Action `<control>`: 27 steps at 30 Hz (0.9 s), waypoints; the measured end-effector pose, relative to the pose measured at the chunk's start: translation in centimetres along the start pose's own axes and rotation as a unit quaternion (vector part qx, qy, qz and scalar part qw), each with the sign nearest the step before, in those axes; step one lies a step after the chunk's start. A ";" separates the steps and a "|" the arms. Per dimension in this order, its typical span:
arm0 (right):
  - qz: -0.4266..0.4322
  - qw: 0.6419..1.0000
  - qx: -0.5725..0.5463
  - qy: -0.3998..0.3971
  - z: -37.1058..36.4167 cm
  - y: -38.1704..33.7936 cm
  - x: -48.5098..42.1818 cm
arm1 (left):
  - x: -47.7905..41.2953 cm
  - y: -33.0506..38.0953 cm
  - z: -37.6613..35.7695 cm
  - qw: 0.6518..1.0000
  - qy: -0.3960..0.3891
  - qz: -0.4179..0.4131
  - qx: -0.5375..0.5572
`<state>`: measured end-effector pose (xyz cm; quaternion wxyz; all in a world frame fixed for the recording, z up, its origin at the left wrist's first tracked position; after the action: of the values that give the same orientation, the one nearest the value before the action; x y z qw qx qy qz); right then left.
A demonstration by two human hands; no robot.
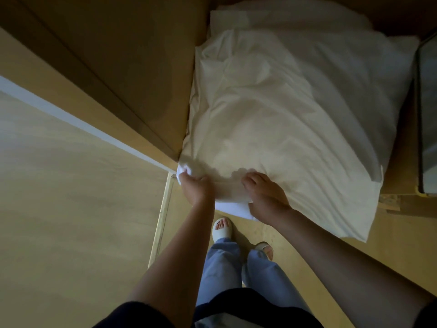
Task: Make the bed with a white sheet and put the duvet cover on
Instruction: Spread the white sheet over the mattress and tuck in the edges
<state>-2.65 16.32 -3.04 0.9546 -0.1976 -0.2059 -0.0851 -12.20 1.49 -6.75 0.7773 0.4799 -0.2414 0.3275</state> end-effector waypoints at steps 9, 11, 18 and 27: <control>-0.227 0.740 -0.629 0.073 3.3 0.8 -3.3 | 11.2 8.3 -4.3 0.795 -0.184 -0.546 -0.191; -0.256 0.729 -0.625 0.105 3.7 1.6 -3.5 | 12.5 8.3 -4.9 0.752 -0.214 -0.585 -0.213; -0.248 0.841 -0.456 0.153 4.3 2.1 -4.7 | 4.2 3.8 -1.1 0.940 -0.176 -0.282 -0.081; -0.242 0.870 -0.399 0.157 3.7 1.8 -4.5 | -4.7 -4.0 -1.8 0.946 -0.175 0.255 0.095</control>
<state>-7.55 19.79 -2.49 0.7639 -0.4898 -0.0431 -0.4181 -12.28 0.53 -13.07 0.5637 0.5236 -0.4561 0.4472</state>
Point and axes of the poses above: each hand's wrist, its own x-axis away from the middle knuckle, its own z-axis out of the back of the hand, y = z × x, the point moved 9 cm from there along -x, towards the middle knuckle, and after that the axes turned 7 degrees about z, right-handed, at the moved point
